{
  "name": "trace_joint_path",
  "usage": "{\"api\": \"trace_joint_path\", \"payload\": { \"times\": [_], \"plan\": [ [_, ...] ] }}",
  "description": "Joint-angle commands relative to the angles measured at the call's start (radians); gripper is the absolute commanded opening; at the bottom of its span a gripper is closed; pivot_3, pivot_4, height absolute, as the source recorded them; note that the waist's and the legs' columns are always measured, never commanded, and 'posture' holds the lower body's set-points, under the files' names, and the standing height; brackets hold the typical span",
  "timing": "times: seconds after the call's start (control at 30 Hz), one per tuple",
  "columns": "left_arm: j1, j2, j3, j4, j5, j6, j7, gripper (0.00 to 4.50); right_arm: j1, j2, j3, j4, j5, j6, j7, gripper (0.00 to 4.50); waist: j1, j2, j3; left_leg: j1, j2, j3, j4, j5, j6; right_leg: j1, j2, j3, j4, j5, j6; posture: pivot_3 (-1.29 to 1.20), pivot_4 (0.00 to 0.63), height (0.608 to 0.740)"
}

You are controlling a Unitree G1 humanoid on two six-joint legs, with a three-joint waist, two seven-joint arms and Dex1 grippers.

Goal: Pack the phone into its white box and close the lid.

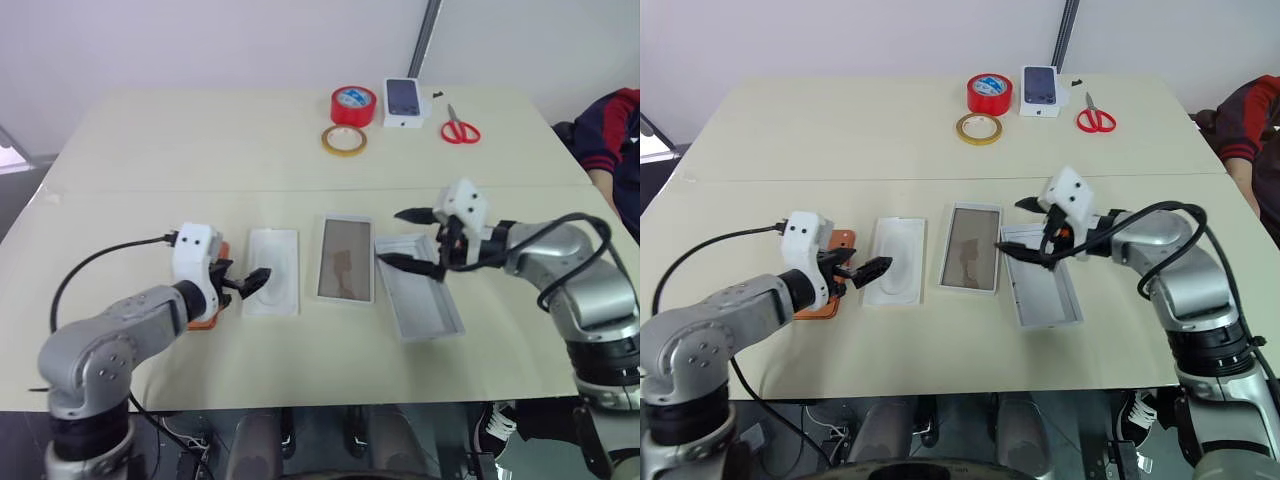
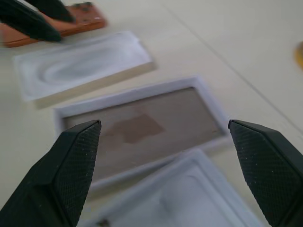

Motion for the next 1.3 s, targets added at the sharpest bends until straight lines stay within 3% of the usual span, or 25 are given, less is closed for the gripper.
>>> {"api": "trace_joint_path", "payload": {
  "times": [0.03,0.37,0.47,0.7,1.03,1.13,1.3],
  "plan": [
    [-0.066,-0.061,0.101,0.004,-0.025,0.133,0.038,4.46,0.006,0.010,0.009,-0.070,0.025,0.009,-0.008,4.50,0.000,0.000,0.000,0.000,0.000,0.000,0.000,0.000,0.000,0.000,0.000,0.000,0.000,0.000,0.000,0.00,0.150,0.736],
    [-0.116,-0.141,0.078,0.125,-0.078,0.189,0.164,4.46,0.015,0.018,0.060,-0.112,0.018,-0.018,0.003,4.50,0.007,0.000,-0.001,0.000,0.000,-0.002,0.003,0.000,0.000,0.002,0.000,-0.001,0.001,0.000,0.000,0.00,0.150,0.736],
    [-0.142,-0.180,0.104,0.148,-0.071,0.189,0.193,3.62,0.017,0.004,0.079,-0.110,-0.008,-0.032,0.001,4.50,0.018,0.000,-0.001,0.000,0.000,-0.002,0.004,0.000,0.000,0.003,0.000,-0.001,0.001,0.000,0.000,0.00,0.150,0.736],
    [-0.146,-0.191,0.125,0.171,-0.075,0.189,0.230,0.02,-0.003,-0.047,0.147,-0.170,-0.018,0.073,0.005,4.50,0.023,-0.001,-0.001,0.000,0.000,-0.003,0.004,-0.001,0.001,0.003,-0.002,-0.002,0.001,0.000,-0.001,0.00,0.150,0.736],
    [-0.232,-0.221,0.315,0.183,-0.067,0.189,0.218,0.02,-0.089,0.052,0.382,-0.187,-0.132,0.287,-0.153,4.50,0.021,-0.001,-0.001,-0.001,0.001,-0.004,0.004,-0.001,0.001,0.002,-0.002,-0.003,0.001,0.000,-0.001,0.00,0.150,0.736],
    [-0.260,-0.210,0.359,0.176,-0.076,0.189,0.206,0.00,-0.104,0.066,0.424,-0.179,-0.162,0.317,-0.182,3.66,0.023,-0.001,-0.001,-0.002,0.000,-0.004,0.005,-0.001,0.001,0.002,-0.003,-0.003,0.000,0.000,-0.001,0.00,0.150,0.736],
    [-0.277,-0.188,0.380,0.167,-0.083,0.189,0.190,0.00,-0.110,0.044,0.490,-0.188,-0.217,0.299,-0.180,1.05,0.022,-0.002,-0.001,-0.002,-0.001,-0.004,0.005,-0.001,0.001,0.003,-0.004,-0.003,0.001,0.000,-0.001,0.00,0.150,0.736]
  ]
}}
